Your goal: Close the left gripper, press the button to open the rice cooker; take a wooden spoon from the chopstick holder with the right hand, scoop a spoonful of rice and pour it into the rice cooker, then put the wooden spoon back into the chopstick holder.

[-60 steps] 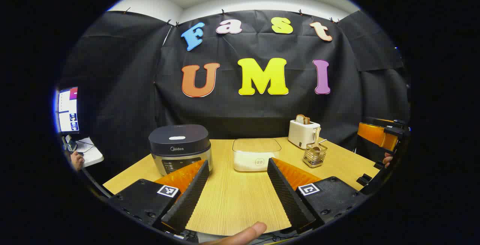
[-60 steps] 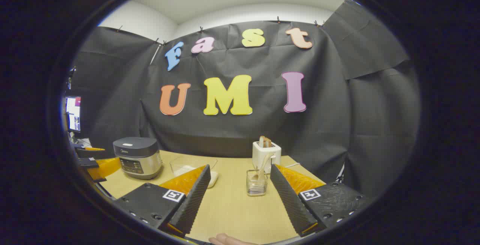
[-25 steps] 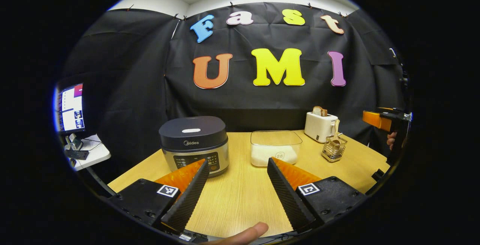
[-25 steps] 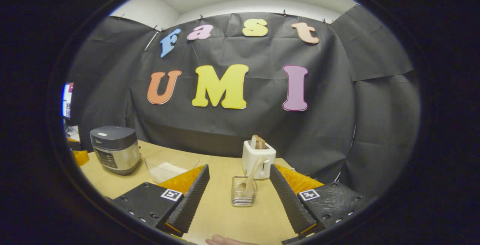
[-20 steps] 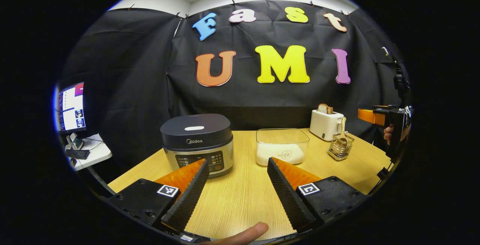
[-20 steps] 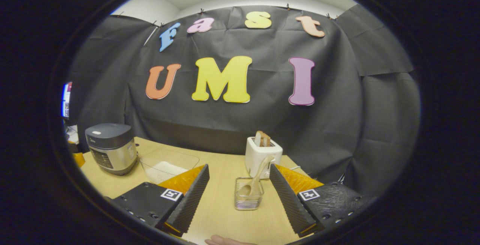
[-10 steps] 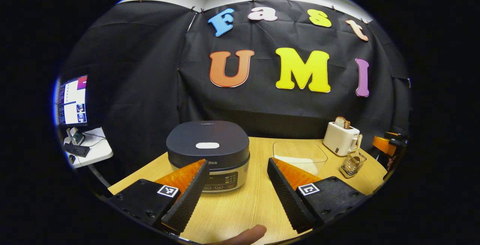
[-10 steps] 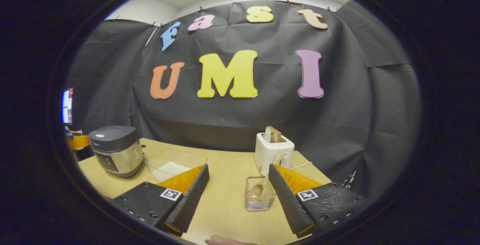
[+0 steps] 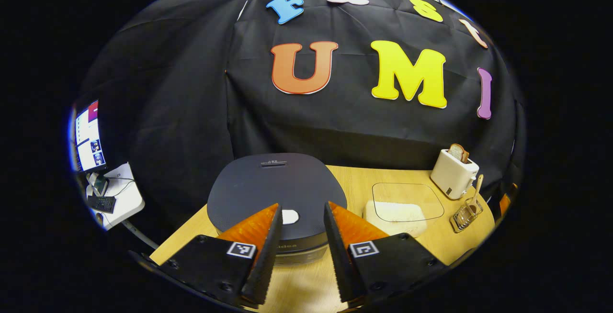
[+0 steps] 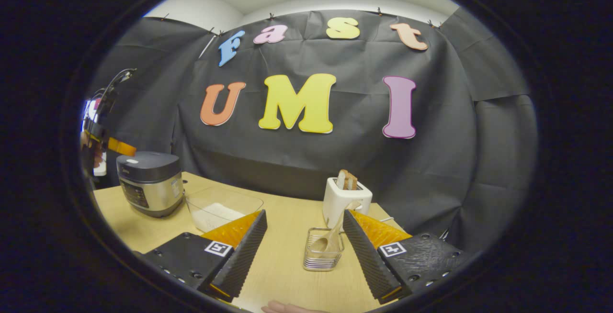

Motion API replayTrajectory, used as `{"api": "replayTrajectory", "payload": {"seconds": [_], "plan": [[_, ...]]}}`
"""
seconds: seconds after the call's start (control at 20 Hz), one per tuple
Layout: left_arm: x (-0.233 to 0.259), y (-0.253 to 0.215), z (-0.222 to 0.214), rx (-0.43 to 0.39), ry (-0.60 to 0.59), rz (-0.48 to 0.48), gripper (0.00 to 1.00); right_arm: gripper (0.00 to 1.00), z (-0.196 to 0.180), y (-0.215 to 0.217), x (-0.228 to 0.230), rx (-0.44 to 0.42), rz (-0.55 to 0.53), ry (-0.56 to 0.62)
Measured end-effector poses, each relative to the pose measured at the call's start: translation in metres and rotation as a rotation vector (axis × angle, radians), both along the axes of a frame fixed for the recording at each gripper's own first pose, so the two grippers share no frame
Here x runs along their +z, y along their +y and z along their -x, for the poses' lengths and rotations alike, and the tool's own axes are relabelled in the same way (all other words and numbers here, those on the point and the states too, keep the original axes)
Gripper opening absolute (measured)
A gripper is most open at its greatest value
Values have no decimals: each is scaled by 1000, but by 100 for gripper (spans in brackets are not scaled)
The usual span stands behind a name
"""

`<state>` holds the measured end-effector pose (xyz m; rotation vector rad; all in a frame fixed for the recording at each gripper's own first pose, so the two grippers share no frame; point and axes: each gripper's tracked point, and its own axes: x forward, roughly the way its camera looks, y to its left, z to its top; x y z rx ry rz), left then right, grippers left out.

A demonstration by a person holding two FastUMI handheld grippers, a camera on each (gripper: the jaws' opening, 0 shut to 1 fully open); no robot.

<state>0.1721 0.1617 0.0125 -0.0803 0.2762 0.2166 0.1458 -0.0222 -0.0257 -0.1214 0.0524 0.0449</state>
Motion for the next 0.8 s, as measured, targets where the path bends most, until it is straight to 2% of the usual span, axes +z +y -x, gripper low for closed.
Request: {"api": "replayTrajectory", "payload": {"seconds": [0.05,0.1,0.3,0.65,0.7,0.8], "plan": [[-2,2,-4,0,18,1,48,95,1,-2,-2,3,-1,-2],[-4,2,-8,-5,38,8,30,95,0,-4,-4,7,-7,-3],[-13,13,-16,13,95,56,3,95,-3,-9,-17,23,-45,9],[-27,19,-16,36,180,104,3,97,-10,-19,-39,35,-101,28],[-28,19,-16,34,183,101,3,95,-11,-19,-42,38,-110,40],[-30,19,-14,10,203,92,2,97,-10,-22,-43,45,-130,41]]}}
